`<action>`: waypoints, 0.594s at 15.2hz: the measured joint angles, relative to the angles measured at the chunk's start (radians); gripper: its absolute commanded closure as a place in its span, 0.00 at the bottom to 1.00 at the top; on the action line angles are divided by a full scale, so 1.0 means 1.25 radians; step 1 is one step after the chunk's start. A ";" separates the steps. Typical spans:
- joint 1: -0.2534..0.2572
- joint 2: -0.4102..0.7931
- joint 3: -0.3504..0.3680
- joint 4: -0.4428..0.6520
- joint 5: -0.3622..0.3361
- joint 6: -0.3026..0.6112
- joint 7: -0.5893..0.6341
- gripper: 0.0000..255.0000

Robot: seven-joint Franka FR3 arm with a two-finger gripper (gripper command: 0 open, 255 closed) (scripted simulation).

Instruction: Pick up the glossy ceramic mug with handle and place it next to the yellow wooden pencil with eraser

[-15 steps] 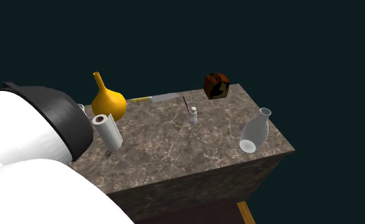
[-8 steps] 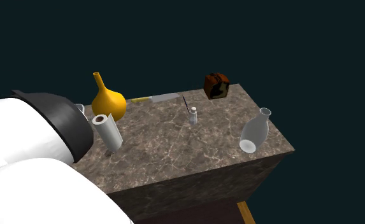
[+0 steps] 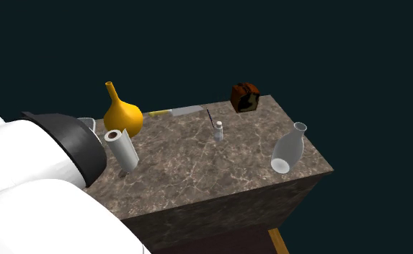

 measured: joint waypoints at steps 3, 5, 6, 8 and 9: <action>0.000 0.005 -0.001 -0.002 -0.001 0.007 0.001 1.00; 0.000 0.006 -0.001 -0.001 -0.001 0.008 0.001 1.00; 0.000 0.006 -0.001 -0.001 -0.001 0.008 0.001 1.00; 0.000 0.006 -0.001 -0.001 -0.001 0.008 0.001 0.00; 0.000 0.006 -0.001 -0.001 -0.001 0.008 0.001 0.00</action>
